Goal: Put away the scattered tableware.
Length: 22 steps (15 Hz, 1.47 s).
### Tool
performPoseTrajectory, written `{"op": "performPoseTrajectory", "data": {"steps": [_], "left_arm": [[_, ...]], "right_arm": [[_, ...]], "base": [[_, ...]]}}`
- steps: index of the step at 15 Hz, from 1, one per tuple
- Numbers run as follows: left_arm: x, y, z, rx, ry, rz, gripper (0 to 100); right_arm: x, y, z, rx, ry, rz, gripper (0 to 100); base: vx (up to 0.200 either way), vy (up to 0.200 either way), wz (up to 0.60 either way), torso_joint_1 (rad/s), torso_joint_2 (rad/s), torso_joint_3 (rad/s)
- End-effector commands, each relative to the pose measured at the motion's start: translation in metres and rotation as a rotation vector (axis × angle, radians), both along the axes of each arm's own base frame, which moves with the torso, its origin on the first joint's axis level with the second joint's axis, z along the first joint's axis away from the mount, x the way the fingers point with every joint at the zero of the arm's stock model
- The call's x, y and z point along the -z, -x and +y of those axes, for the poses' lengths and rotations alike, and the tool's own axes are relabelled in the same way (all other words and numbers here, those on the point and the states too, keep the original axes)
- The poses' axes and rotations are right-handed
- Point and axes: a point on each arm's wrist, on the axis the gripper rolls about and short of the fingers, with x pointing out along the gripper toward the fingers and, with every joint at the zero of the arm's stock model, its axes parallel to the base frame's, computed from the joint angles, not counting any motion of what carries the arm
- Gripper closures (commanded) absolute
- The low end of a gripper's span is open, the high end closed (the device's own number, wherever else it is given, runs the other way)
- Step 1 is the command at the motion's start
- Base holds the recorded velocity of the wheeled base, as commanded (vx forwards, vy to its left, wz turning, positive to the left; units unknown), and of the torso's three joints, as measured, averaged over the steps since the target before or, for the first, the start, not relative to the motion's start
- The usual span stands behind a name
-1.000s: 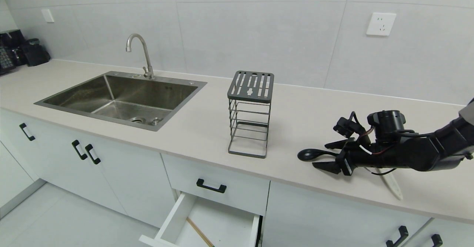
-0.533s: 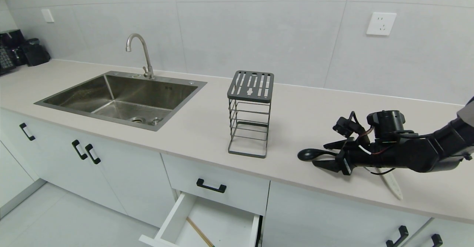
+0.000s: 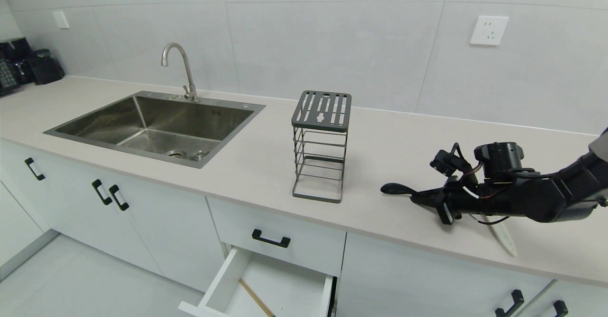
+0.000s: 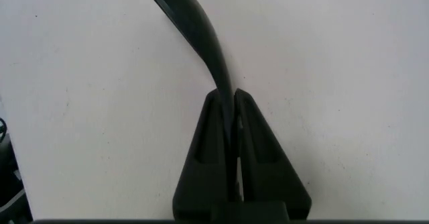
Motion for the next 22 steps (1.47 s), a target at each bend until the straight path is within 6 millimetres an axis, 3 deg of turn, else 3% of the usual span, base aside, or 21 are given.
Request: {"op": "performPoseTrajectory", "data": {"steps": [1, 5, 9, 15, 22], "left_arm": [[0.0, 0.0, 0.0, 0.0, 0.0, 0.001, 0], [0.0, 0.0, 0.0, 0.0, 0.0, 0.001, 0], [0.0, 0.0, 0.0, 0.0, 0.0, 0.001, 0], [0.0, 0.0, 0.0, 0.0, 0.0, 0.001, 0], [0.0, 0.0, 0.0, 0.0, 0.0, 0.001, 0]], "right_arm": [[-0.001, 0.003, 0.001, -0.005, -0.002, 0.003, 100], [-0.032, 0.013, 0.005, -0.021, -0.006, -0.079, 100], [-0.058, 0.038, 0.021, -0.079, -0.013, -0.135, 100], [-0.055, 0.097, 0.077, -0.251, 0.024, -0.088, 100], [-0.051, 0.132, 0.147, -0.354, 0.056, -0.039, 100]], "base": [[0.0, 0.0, 0.0, 0.0, 0.0, 0.0], [0.0, 0.0, 0.0, 0.0, 0.0, 0.0], [0.0, 0.0, 0.0, 0.0, 0.0, 0.0], [0.0, 0.0, 0.0, 0.0, 0.0, 0.0], [0.0, 0.0, 0.0, 0.0, 0.0, 0.0]]}}
